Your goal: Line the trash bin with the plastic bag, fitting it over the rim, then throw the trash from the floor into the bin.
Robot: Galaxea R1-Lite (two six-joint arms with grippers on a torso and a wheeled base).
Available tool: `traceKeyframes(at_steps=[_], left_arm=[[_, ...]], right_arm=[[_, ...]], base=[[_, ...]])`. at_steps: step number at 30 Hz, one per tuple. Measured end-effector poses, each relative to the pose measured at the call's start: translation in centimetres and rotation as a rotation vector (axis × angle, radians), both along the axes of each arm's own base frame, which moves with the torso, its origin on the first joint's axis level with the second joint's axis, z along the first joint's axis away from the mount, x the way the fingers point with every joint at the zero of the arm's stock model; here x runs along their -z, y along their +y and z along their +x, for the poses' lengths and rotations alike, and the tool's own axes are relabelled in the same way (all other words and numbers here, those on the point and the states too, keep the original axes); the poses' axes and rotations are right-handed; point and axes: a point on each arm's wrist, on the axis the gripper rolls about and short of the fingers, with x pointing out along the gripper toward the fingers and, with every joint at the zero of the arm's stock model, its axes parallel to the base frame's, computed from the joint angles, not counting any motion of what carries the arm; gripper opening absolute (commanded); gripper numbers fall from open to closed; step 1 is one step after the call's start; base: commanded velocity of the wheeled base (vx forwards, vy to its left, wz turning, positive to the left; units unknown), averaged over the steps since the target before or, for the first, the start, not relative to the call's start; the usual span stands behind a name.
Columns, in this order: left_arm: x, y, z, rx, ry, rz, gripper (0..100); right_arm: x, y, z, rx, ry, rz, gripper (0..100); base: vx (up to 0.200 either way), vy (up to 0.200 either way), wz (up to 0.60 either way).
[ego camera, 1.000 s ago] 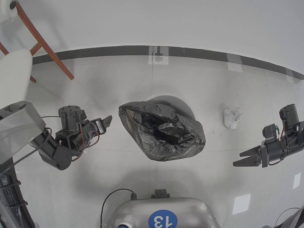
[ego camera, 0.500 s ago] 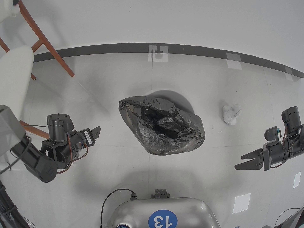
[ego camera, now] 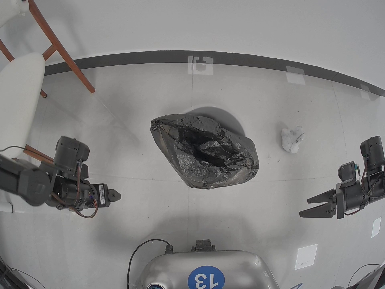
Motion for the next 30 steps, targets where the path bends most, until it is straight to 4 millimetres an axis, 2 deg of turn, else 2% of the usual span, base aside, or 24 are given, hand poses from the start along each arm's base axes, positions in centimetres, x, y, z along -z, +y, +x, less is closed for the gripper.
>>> traceKeyframes(at_steps=[7, 15, 19, 22, 30], left_arm=[[-4.0, -0.4, 0.5, 0.107, 0.201, -0.059, 100], [-7.9, -1.6, -0.3, 0.228, 0.367, -0.138, 100], [-8.9, -2.2, -0.2, 0.245, 0.34, -0.168, 100], [-9.8, -2.7, 0.3, 0.247, 0.236, -0.183, 100], [-11.3, -3.0, -0.3, 0.246, 0.152, -0.183, 100]], right_arm=[[-0.1, 0.0, -0.3, 0.0, 0.009, 0.0, 100], [0.0, -0.1, -0.5, 0.005, 0.024, 0.001, 100], [-0.2, -0.1, -0.6, 0.007, 0.019, 0.001, 100], [-0.5, -0.1, -0.5, 0.012, 0.007, -0.001, 100], [-2.8, -0.2, 0.9, 0.016, -0.09, 0.0, 100]], base=[[0.0, 0.0, 0.0], [0.0, 0.0, 0.0], [0.15, 0.0, 0.0], [0.2, 0.0, 0.0], [0.2, 0.0, 0.0]])
